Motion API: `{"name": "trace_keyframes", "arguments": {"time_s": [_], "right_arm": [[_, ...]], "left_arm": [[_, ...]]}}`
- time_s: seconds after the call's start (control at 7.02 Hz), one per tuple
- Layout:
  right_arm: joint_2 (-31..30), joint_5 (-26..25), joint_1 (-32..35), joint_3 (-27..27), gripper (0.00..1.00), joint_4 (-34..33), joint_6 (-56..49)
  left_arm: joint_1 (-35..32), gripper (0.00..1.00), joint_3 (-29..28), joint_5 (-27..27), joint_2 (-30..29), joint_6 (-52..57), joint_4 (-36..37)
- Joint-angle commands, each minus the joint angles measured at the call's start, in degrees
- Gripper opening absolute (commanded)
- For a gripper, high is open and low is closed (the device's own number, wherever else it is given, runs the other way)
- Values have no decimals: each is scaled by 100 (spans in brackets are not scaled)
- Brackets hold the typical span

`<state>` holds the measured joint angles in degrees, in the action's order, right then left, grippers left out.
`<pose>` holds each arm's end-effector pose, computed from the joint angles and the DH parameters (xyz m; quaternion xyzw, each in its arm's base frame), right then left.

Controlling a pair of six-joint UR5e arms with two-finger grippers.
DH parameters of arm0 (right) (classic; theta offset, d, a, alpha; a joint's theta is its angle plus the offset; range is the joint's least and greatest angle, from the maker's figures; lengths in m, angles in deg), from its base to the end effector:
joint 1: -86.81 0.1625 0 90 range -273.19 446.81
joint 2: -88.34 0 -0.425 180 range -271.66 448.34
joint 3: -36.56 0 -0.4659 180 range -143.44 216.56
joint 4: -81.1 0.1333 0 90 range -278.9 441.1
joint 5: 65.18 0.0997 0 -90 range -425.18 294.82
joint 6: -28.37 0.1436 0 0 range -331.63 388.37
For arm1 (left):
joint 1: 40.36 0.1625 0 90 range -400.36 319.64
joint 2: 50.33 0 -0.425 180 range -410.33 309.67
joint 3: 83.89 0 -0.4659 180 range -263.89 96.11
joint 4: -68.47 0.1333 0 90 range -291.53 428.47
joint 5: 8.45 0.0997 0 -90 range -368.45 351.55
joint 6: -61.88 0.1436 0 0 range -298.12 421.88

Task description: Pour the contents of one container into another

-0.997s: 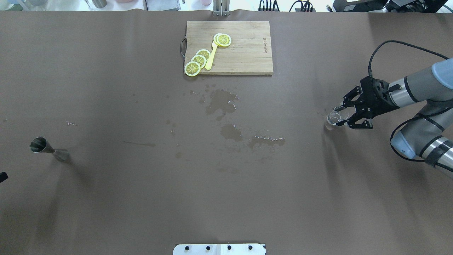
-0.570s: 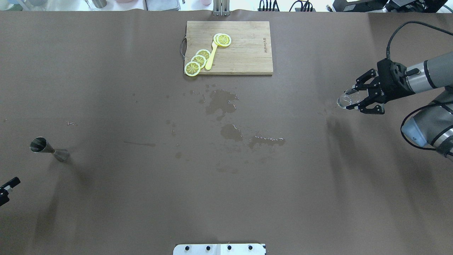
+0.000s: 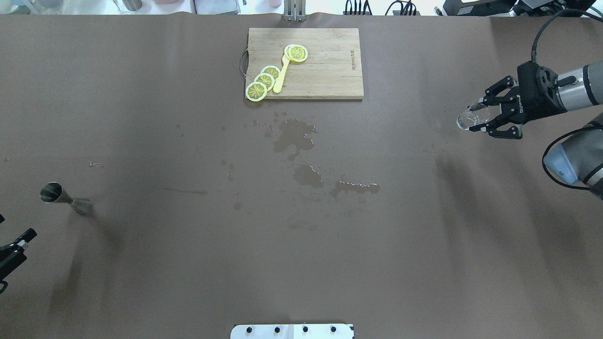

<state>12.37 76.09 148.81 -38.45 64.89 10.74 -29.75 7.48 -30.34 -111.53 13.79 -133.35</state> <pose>-0.3024 -0.6140 0.5139 0.5015 -0.3951 -0.5181 0.5692 0.3162 -0.2119 0.6556 0.5496 0.4239 -0.0657 0.7169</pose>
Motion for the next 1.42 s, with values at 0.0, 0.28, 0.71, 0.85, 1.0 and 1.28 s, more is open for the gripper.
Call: {"name": "trace_keyframes", "arguments": {"time_s": [0.0, 0.28, 0.71, 0.85, 1.0, 1.28], "right_arm": [[48, -11, 5, -423, 0, -553, 15], [21, -3, 5, -1337, 0, -1723, 15], [-101, 15, 31, -2200, 0, -2657, 155], [-276, 7, 14, -2498, 0, -2903, 155], [-382, 7, 5, -2675, 0, -3001, 155], [-471, -2, -56, -2843, 0, -3002, 469]], "left_arm": [[20, 73, -23, 45, -225, -34, 474], [256, 73, -67, 149, -357, -52, 617], [581, 76, -154, 1149, -603, -409, 915], [678, 80, -233, 1665, -708, -1230, 1760], [697, 80, -199, 2036, -657, -2952, 3248], [487, 82, 133, 1997, -648, -4899, 5463]]}}
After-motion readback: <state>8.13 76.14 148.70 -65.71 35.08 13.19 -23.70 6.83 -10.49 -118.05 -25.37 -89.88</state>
